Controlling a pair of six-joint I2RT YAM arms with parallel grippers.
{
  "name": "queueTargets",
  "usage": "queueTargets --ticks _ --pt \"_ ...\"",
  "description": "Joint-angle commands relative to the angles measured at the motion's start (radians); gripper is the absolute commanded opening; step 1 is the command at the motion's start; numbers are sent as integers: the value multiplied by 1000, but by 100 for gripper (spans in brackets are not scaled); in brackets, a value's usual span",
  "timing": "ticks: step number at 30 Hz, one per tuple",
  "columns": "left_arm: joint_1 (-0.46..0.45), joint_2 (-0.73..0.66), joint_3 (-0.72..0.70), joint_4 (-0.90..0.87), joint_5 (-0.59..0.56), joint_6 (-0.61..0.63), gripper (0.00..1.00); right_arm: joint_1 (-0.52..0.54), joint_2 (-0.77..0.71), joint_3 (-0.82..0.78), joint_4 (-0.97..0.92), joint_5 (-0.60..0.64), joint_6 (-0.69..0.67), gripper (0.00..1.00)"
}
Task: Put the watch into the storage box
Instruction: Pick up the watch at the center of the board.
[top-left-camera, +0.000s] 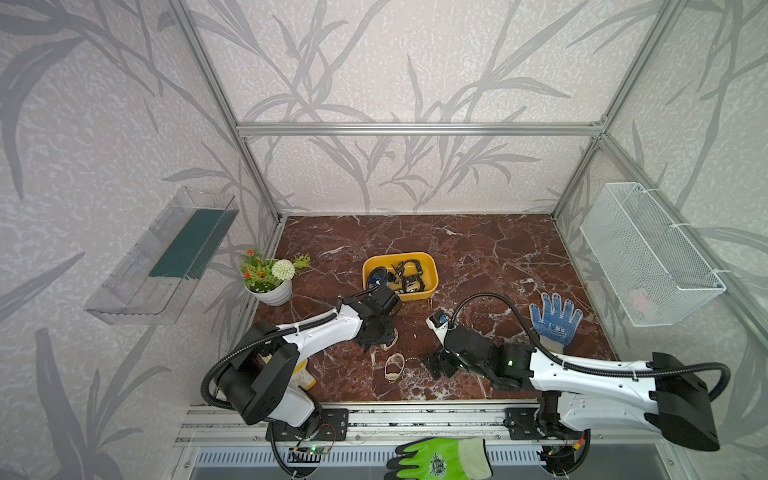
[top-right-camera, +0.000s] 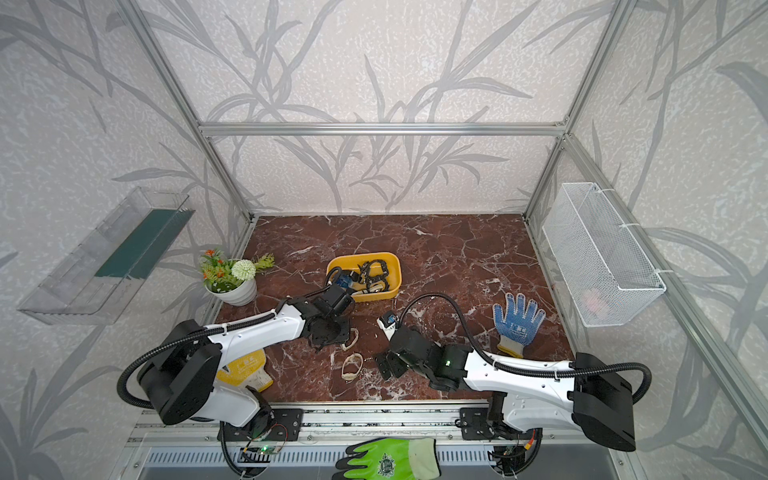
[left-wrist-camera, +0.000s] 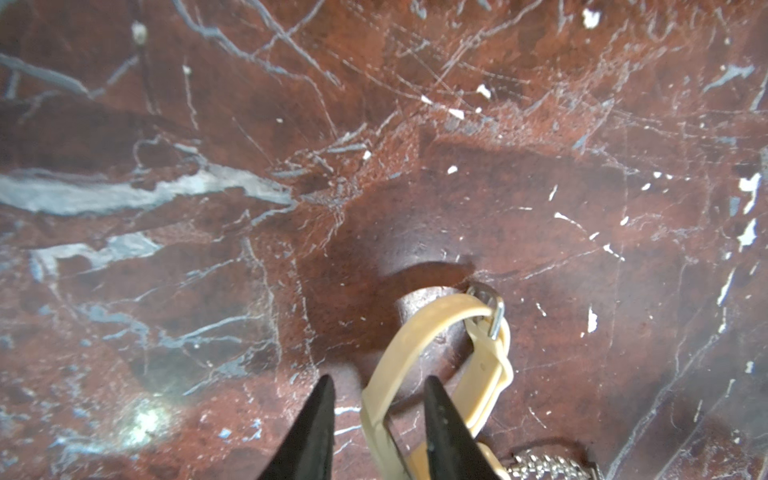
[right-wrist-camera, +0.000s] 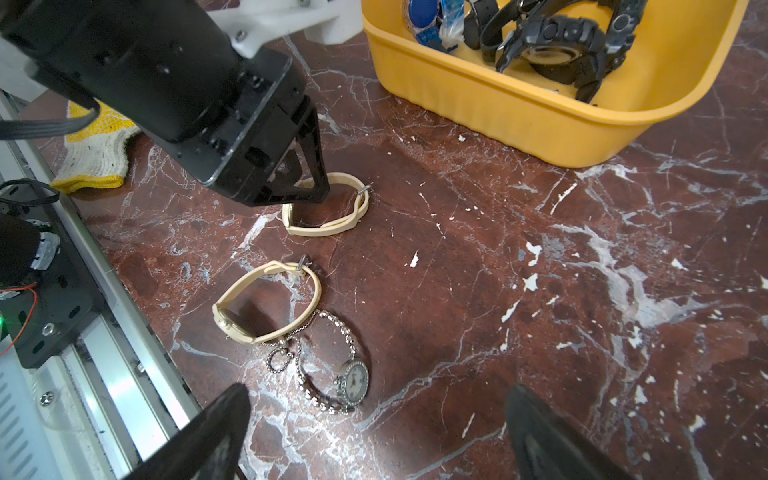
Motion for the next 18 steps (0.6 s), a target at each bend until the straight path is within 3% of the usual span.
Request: queueTargets --ticks 1,15,18 --pt "2 15 -19 10 17 -17 28 7 8 24 18 4 -3 96" --pt "-8 40 15 5 37 -5 1 7 -10 19 -2 39 6 96" --pt "-7 27 57 -24 26 13 0 8 -18 19 -10 43 7 96"
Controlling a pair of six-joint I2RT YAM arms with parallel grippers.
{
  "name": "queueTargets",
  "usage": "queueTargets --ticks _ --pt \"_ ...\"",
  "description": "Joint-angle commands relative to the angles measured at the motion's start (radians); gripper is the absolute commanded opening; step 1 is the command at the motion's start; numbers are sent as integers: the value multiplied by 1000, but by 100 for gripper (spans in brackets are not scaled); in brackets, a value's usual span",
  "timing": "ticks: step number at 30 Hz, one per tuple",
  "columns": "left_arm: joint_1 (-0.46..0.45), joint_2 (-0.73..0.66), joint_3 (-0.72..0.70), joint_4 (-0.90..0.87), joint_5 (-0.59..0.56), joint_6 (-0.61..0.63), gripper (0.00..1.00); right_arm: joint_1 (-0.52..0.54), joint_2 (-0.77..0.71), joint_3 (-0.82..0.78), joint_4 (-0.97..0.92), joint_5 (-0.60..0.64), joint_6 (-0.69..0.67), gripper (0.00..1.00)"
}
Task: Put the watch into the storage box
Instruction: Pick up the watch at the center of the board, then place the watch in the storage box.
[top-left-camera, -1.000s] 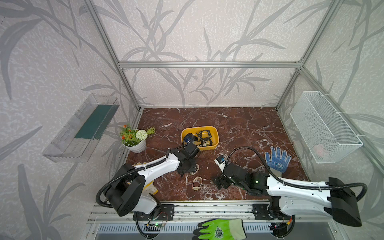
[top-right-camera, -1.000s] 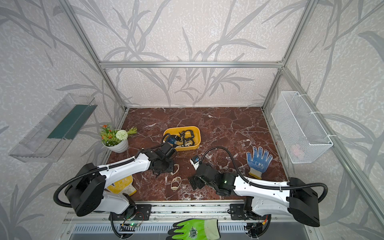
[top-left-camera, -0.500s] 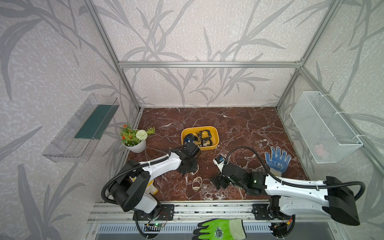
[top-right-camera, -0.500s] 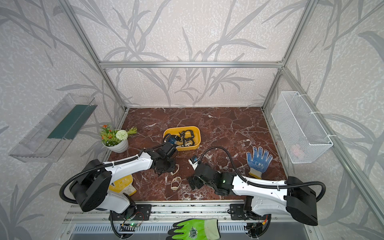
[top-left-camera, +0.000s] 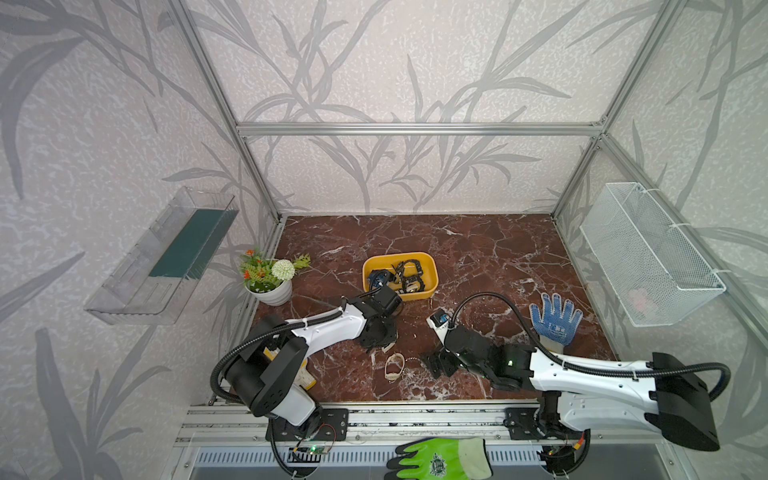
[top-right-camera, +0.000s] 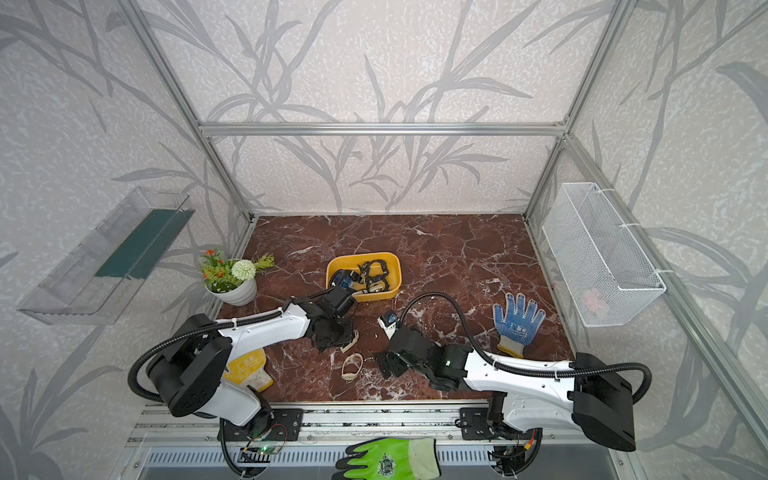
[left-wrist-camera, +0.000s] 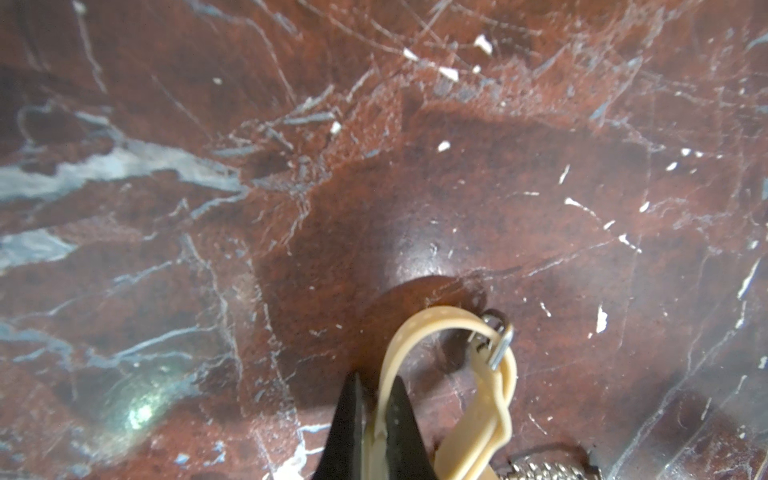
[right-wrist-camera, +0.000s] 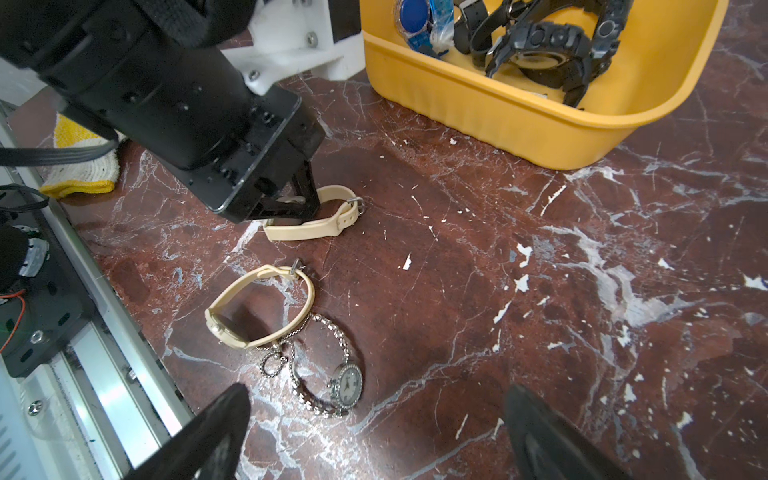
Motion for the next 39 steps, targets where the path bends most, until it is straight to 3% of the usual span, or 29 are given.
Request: queueTargets --ticks 1,9,22,32,39 --pt "-2 -25 73 -55 -26 25 0 7 -24 18 -22 22 5 96" --pt "4 51 407 -185 -90 205 0 9 -181 -50 -129 62 27 96" --pt "69 566 1066 -320 -78 405 0 9 -193 -38 -150 103 41 96" --pt "78 624 1058 -309 -92 398 0 9 -181 -31 -150 130 29 96" --pt "74 699 1150 -375 -76 404 0 9 -172 -19 -148 131 24 96"
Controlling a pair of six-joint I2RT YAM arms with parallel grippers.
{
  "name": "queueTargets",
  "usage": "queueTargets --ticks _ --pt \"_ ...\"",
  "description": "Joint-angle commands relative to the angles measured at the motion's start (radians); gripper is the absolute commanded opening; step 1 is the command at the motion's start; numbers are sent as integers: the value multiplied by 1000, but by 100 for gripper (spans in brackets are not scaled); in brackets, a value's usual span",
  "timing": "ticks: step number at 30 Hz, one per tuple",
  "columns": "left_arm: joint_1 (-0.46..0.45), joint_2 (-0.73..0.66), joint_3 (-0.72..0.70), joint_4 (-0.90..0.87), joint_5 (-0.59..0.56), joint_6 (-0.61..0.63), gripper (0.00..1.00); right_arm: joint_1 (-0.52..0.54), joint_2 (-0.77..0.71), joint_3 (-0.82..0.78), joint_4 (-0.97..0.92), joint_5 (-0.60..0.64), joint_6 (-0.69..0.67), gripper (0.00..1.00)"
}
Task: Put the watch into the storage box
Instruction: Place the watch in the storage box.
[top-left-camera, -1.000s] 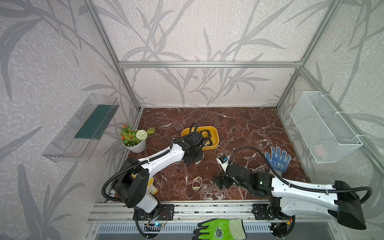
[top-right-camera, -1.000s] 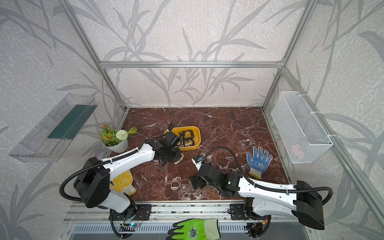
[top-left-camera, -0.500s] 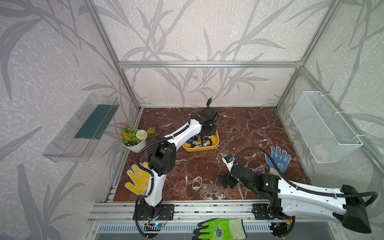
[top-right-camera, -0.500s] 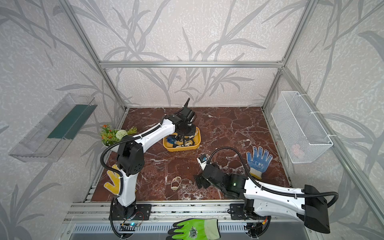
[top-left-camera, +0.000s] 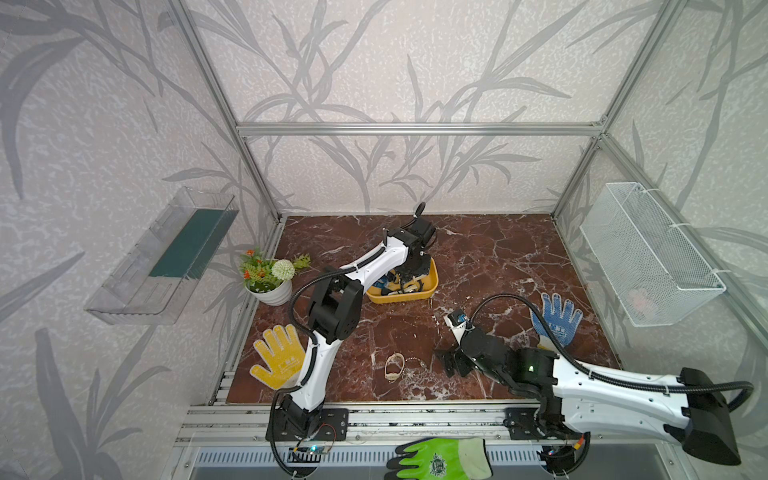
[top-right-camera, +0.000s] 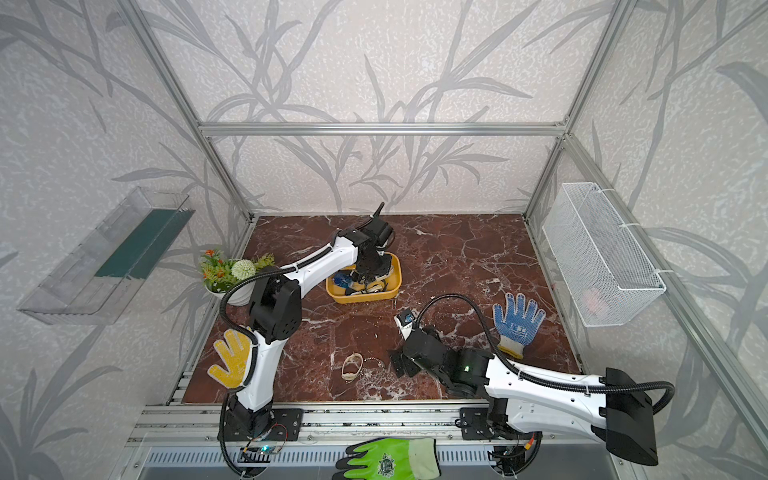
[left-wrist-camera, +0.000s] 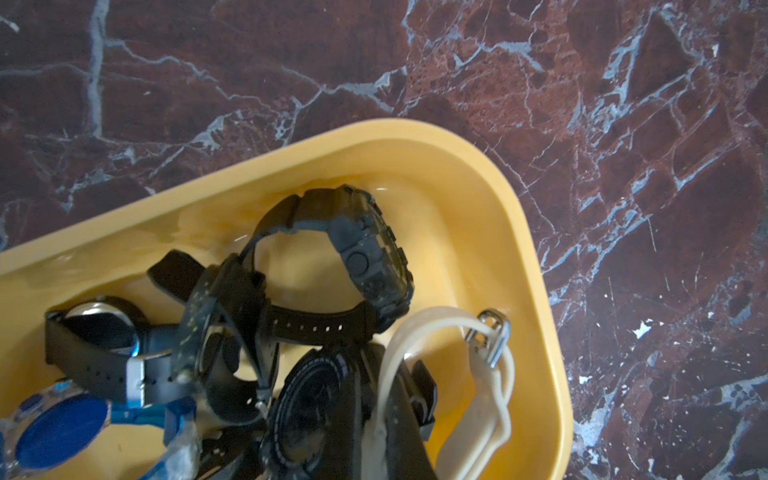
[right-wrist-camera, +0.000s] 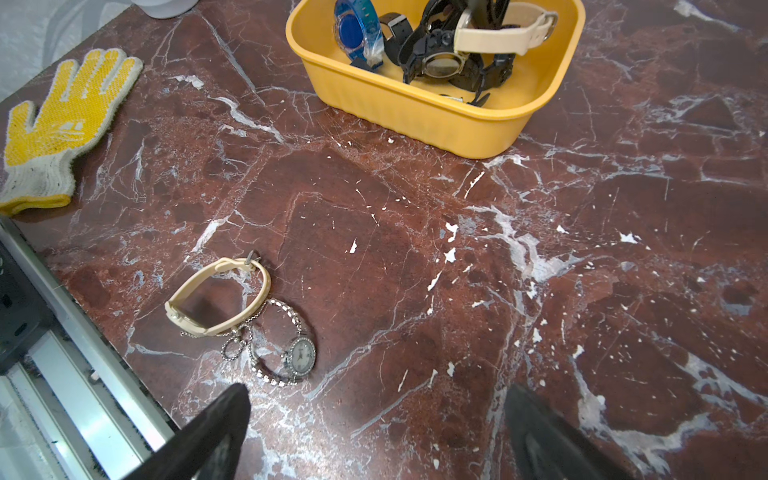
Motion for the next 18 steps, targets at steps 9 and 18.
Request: queueTargets --ticks 9,18 --pt "-1 -107 41 -47 7 13 48 8 -25 45 -26 42 -19 96" --pt "-1 -406 -99 94 37 4 65 8 7 84 -47 19 -26 96"
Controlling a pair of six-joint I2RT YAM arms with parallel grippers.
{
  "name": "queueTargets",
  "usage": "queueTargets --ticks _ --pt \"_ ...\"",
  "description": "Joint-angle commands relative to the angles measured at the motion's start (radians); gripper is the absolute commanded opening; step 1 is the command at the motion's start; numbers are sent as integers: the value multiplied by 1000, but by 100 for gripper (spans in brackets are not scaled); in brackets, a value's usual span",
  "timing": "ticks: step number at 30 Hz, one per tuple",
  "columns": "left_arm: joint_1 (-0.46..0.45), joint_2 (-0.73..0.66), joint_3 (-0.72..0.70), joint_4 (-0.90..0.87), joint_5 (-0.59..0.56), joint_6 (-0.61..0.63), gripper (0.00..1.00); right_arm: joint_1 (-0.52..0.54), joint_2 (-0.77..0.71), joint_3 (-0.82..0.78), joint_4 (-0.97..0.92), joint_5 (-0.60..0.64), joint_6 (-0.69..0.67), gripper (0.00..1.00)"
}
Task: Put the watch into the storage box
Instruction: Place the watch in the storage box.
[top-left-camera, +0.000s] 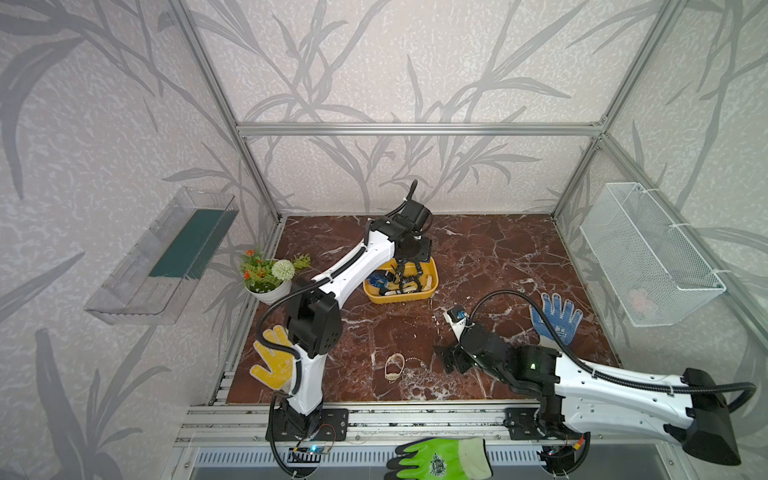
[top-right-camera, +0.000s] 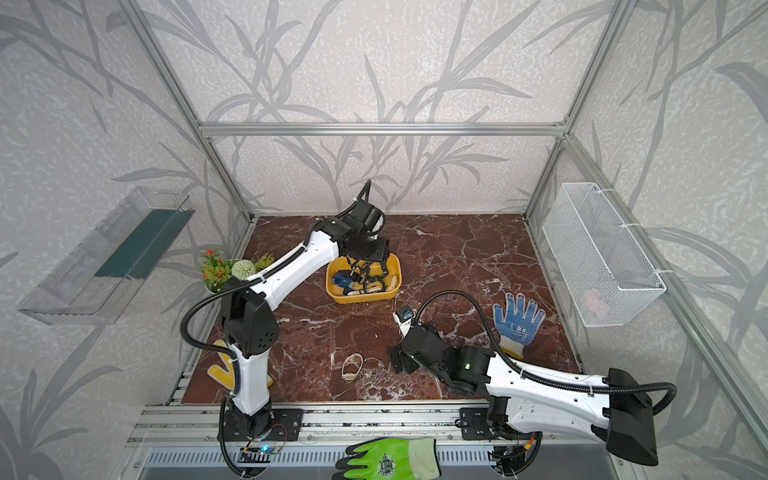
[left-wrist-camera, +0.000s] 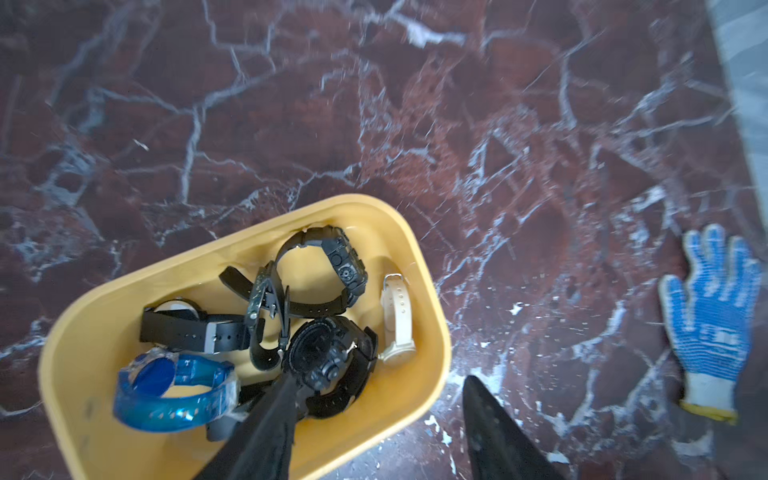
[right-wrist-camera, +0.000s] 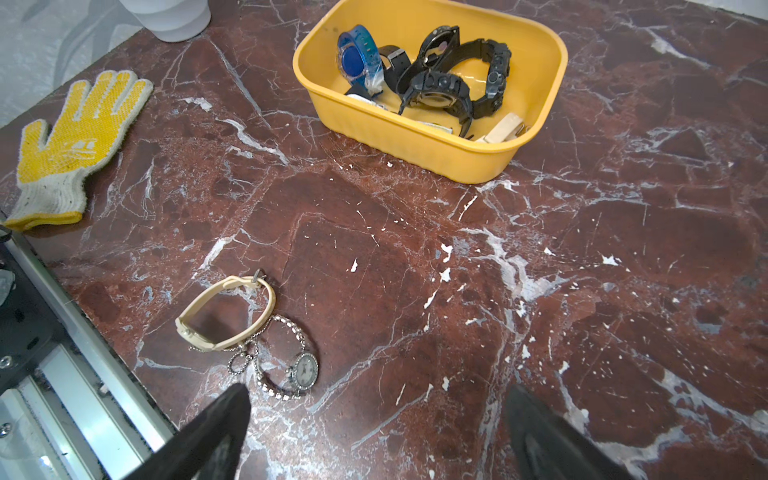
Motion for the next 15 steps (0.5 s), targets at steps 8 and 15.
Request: queueTargets --ticks 8,15 --pt "1 -579 -527 259 -79 10 84 8 56 57 -26 -58 18 94" --pt "1 -1007 -989 322 30 -36 90 10 143 107 -96 -85 67 88"
